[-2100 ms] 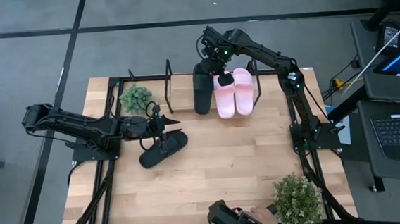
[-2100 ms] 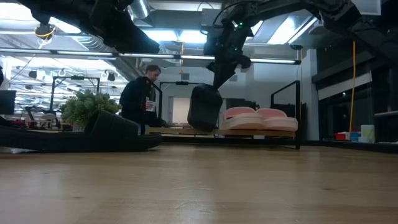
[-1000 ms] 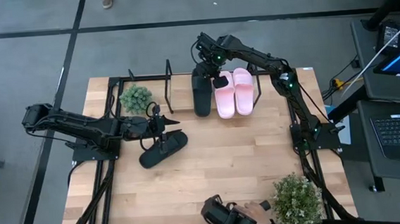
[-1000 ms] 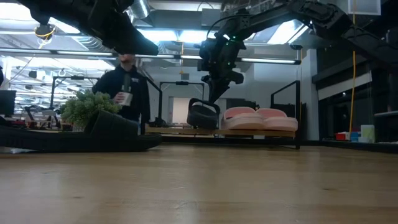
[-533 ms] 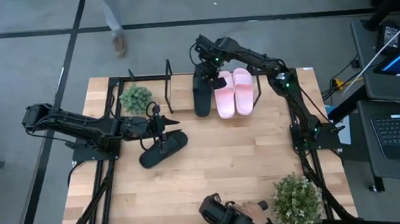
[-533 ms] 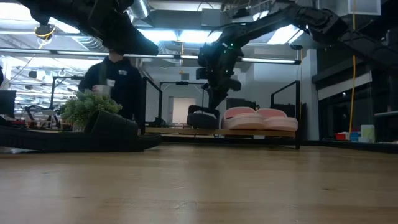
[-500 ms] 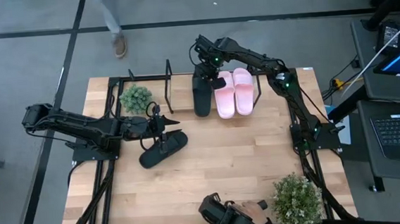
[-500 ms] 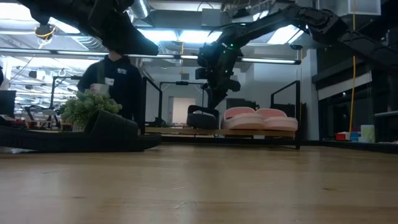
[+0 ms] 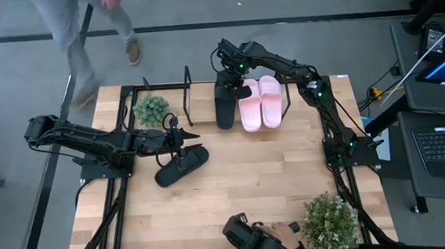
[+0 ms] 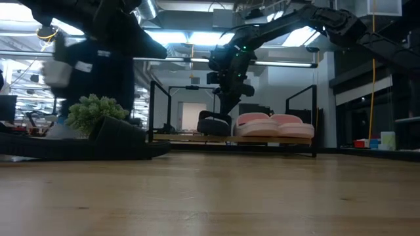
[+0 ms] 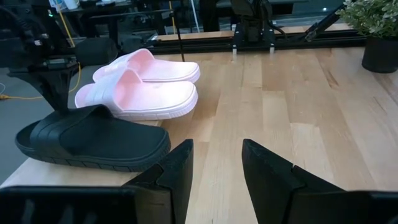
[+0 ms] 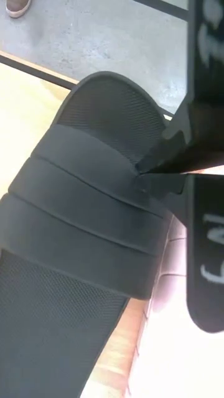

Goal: Pick and place slides into the shelf
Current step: Put the bottom black slides on the shelf

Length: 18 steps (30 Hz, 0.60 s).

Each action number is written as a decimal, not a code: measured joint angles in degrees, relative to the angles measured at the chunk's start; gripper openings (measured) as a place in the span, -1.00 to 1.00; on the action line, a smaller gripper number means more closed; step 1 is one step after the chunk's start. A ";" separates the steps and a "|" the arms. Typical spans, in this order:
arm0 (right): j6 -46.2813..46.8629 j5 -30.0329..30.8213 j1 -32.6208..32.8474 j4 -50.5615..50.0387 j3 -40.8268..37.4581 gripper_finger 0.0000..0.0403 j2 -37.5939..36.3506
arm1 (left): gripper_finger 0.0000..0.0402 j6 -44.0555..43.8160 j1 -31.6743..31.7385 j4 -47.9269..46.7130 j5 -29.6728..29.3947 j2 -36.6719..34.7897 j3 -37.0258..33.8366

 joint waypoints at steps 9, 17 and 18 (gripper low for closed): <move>1.82 0.34 0.00 -1.11 0.00 -0.99 0.00 | -0.35 0.00 0.00 -0.01 -0.01 0.00 0.00; 4.55 0.41 -0.01 -0.46 0.00 -0.80 0.00 | -0.35 0.02 0.00 -0.02 -0.01 0.00 0.00; 4.42 0.41 -0.02 -0.46 0.00 -0.78 0.00 | -0.35 0.02 0.00 -0.02 0.00 0.00 0.00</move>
